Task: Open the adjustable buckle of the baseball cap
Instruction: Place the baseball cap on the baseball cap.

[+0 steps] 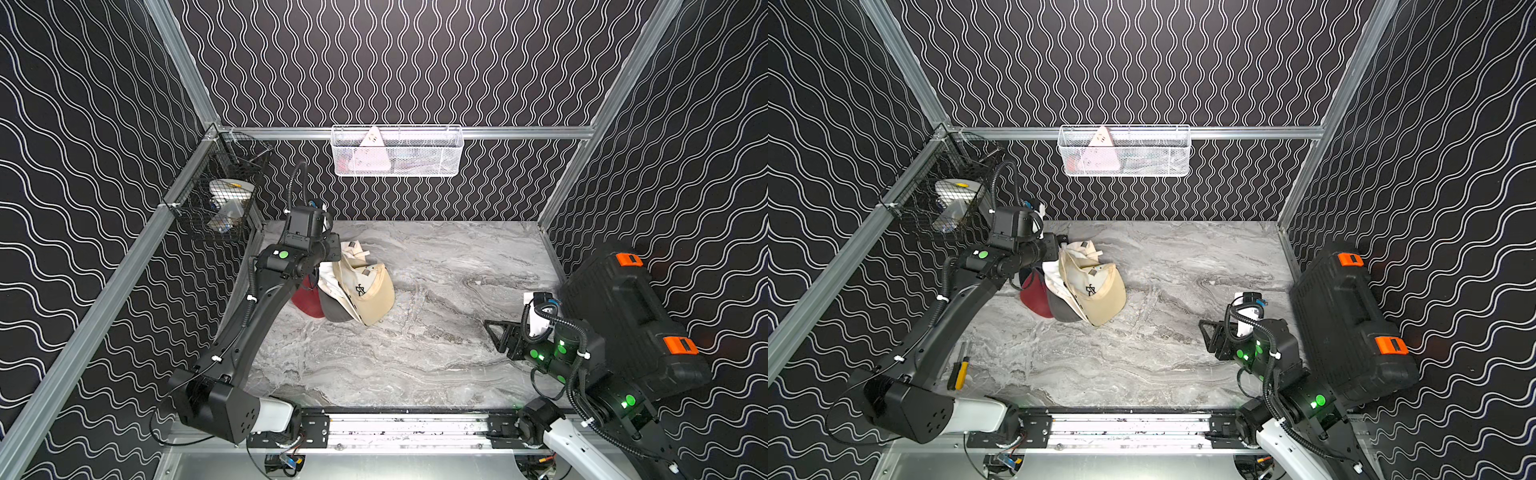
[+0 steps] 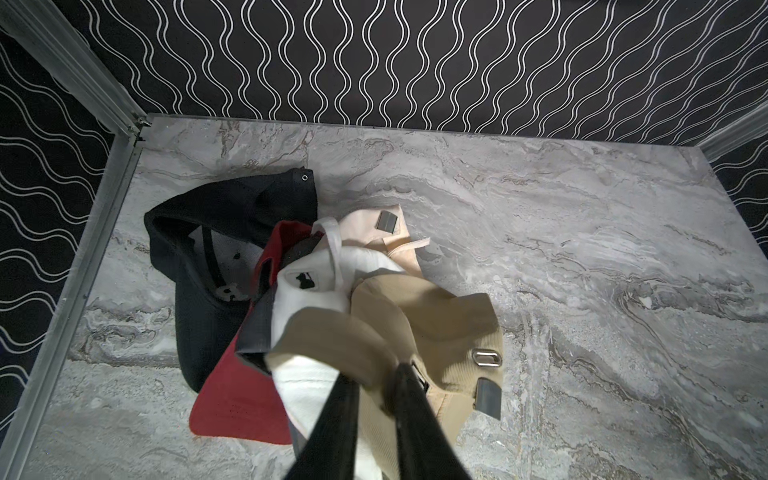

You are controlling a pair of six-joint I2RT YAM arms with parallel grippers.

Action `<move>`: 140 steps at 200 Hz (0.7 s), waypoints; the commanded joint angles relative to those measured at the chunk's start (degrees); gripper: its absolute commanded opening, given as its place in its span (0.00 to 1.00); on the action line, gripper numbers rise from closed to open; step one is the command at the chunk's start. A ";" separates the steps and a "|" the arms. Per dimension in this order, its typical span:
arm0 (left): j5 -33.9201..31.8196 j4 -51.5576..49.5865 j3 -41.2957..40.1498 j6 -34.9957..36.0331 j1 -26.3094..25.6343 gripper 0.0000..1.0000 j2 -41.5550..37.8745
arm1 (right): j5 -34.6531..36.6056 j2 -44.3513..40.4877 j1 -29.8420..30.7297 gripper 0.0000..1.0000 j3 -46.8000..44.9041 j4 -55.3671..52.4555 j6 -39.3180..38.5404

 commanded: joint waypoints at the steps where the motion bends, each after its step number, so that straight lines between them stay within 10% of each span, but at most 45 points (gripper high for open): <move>1: -1.32 0.60 -0.78 -1.10 0.19 0.34 -0.79 | 0.53 -0.12 0.08 0.65 0.24 0.08 0.47; 140: -1.98 1.32 -5.21 -3.51 1.11 0.64 -4.46 | 1.05 -1.33 0.08 0.67 -0.55 -0.26 1.00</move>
